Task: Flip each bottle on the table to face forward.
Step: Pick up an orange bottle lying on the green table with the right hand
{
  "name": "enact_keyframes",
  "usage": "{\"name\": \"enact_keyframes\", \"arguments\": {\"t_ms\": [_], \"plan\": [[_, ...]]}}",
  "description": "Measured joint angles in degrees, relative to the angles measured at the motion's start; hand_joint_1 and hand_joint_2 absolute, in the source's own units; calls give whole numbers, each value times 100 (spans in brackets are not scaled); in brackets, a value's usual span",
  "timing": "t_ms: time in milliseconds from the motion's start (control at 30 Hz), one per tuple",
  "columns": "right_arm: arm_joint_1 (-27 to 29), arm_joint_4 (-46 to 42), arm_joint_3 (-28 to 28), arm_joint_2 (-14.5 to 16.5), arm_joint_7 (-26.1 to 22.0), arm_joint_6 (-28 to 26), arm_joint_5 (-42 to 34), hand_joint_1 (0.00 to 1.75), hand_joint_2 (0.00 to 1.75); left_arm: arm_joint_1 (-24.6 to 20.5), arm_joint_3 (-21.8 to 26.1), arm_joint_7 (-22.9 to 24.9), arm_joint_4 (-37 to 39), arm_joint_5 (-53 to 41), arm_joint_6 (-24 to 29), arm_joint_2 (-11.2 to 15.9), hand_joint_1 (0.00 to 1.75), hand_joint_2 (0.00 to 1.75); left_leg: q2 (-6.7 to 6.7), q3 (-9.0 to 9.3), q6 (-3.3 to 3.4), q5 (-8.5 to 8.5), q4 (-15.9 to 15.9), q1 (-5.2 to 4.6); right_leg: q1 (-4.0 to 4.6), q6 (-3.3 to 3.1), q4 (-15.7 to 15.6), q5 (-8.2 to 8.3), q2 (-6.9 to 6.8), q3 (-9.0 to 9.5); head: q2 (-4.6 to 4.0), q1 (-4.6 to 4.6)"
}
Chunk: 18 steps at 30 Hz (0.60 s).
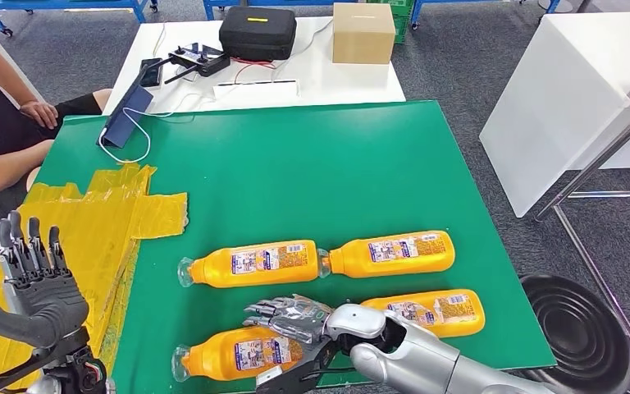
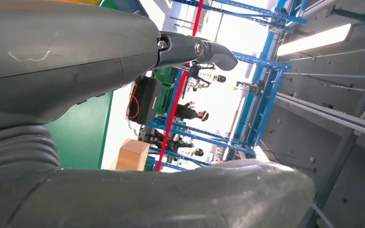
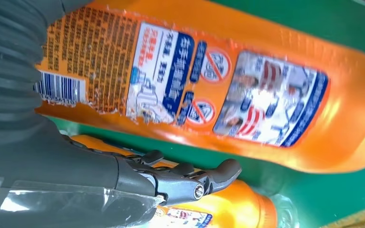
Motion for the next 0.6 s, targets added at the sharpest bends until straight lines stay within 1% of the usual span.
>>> {"name": "enact_keyframes", "arguments": {"t_ms": [133, 333, 533, 600], "plan": [[-100, 28, 103, -46, 36, 84, 21, 0, 175, -2, 0, 4, 2, 10, 0, 0, 0, 0, 0, -1, 0, 0, 0, 0, 0, 0, 0, 0, 0, 0, -1, 0], [-375, 45, 414, -109, 179, 354, 145, 0, 175, 2, 2, 33, 2, 88, -19, 0, 0, 0, -1, -2, 0, 0, 0, 0, 0, 0, 0, 0, -1, 0, -1, 0], [-525, 105, 627, -108, 223, 371, 212, 0, 175, 2, 3, 56, 2, 111, -40, -1, 0, 0, 0, -2, 0, 0, 0, 0, 0, 0, 0, 0, 0, -1, -1, 1], [-552, 159, 685, -83, 221, 335, 271, 87, 175, 2, 3, 67, 2, 113, -41, -2, 0, 0, 1, -2, 0, 0, 0, 1, 1, 0, 0, 0, 0, -1, -1, 1]]}}
